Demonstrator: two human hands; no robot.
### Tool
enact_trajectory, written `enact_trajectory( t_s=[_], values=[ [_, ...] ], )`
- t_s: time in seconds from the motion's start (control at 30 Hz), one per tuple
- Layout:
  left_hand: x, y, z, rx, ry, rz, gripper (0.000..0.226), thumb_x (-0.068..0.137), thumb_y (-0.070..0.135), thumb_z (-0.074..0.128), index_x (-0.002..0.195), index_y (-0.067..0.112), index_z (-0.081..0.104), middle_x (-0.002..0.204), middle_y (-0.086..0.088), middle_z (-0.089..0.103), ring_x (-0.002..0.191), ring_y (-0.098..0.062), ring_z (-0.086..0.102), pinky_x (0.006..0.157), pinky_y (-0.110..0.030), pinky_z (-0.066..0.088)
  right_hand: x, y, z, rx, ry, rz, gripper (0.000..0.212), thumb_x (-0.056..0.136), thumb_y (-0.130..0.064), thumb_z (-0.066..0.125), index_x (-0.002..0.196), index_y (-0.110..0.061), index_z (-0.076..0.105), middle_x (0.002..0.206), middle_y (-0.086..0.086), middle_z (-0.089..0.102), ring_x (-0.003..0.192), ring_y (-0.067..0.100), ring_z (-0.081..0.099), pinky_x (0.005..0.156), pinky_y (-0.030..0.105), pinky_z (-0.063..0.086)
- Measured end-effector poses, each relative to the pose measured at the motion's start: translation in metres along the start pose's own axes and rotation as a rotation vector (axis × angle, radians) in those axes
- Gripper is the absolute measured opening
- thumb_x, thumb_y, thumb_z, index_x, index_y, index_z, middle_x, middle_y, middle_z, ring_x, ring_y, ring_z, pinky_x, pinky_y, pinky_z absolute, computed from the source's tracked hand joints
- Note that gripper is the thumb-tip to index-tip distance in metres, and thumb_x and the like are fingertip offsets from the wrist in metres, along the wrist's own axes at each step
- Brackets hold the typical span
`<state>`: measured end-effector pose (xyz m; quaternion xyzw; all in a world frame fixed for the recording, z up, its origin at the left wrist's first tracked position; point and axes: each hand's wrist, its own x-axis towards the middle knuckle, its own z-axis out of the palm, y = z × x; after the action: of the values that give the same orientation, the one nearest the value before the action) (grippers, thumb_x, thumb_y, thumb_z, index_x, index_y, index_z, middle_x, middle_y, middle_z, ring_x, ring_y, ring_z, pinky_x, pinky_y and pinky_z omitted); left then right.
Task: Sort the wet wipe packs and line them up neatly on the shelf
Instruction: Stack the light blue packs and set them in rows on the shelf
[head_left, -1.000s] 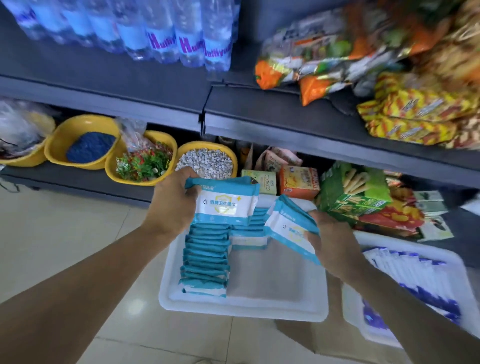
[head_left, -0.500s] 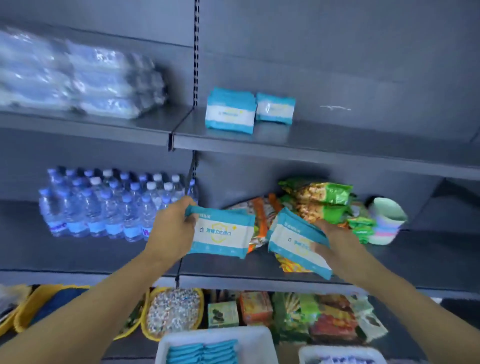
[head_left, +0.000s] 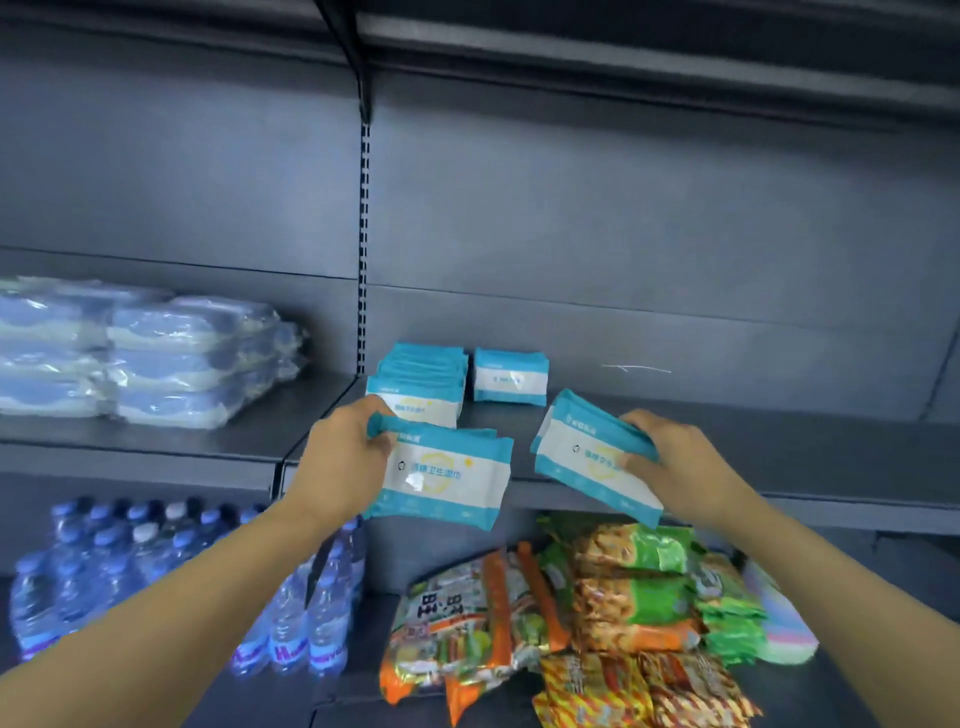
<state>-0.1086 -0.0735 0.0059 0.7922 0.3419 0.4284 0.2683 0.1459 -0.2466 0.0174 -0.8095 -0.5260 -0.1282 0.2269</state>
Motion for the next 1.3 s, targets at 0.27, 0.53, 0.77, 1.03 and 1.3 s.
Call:
enact_trajectory(
  t_s=[0.27,0.53,0.77,1.03,1.3],
  values=[
    [0.084,0.010,0.043,-0.010,0.094,-0.077,0.022,0.092,0.002,0.049,0.080,0.019,0.055,0.081,-0.007,0.060,0.065,-0.022,0.053,0.053,-0.026,0.041,0.143,0.048,0.039,-0.003,-0.079,-0.038,0.031,0.091,-0.022,0.057,0.121,-0.019,0.051,0.113,0.003,0.063,0.094,0.022,0.060,0.083,0.039,0.050],
    [0.147,0.000,0.050,0.001,0.205,-0.133,0.021,0.090,0.002,0.046,0.079,0.017,0.055,0.078,-0.006,0.060,0.070,-0.024,0.054,0.057,-0.028,0.042,0.239,0.057,0.099,0.001,-0.129,-0.051,0.044,0.093,-0.024,0.055,0.135,-0.020,0.045,0.130,0.008,0.056,0.116,0.028,0.053,0.099,0.038,0.041],
    [0.172,-0.014,0.054,-0.055,0.224,-0.170,0.025,0.094,0.005,0.045,0.076,0.021,0.051,0.084,-0.006,0.062,0.067,-0.017,0.057,0.052,-0.025,0.042,0.270,0.057,0.133,-0.056,-0.136,-0.097,0.045,0.095,-0.025,0.053,0.138,-0.020,0.043,0.141,0.002,0.047,0.125,0.024,0.045,0.107,0.037,0.032],
    [0.181,-0.022,0.059,-0.140,0.198,-0.175,0.024,0.096,0.007,0.046,0.077,0.021,0.053,0.079,-0.001,0.062,0.066,-0.014,0.058,0.052,-0.026,0.043,0.271,0.055,0.149,-0.141,0.037,-0.060,0.050,0.088,-0.035,0.061,0.132,-0.019,0.043,0.130,0.005,0.042,0.124,0.024,0.037,0.101,0.033,0.032],
    [0.188,-0.014,0.063,-0.244,0.177,-0.151,0.024,0.095,0.005,0.048,0.076,0.019,0.054,0.075,-0.002,0.061,0.063,-0.017,0.055,0.051,-0.026,0.043,0.261,0.058,0.149,-0.244,0.093,-0.023,0.060,0.088,-0.045,0.058,0.134,-0.013,0.037,0.132,0.008,0.037,0.123,0.027,0.033,0.100,0.035,0.034]
  ],
)
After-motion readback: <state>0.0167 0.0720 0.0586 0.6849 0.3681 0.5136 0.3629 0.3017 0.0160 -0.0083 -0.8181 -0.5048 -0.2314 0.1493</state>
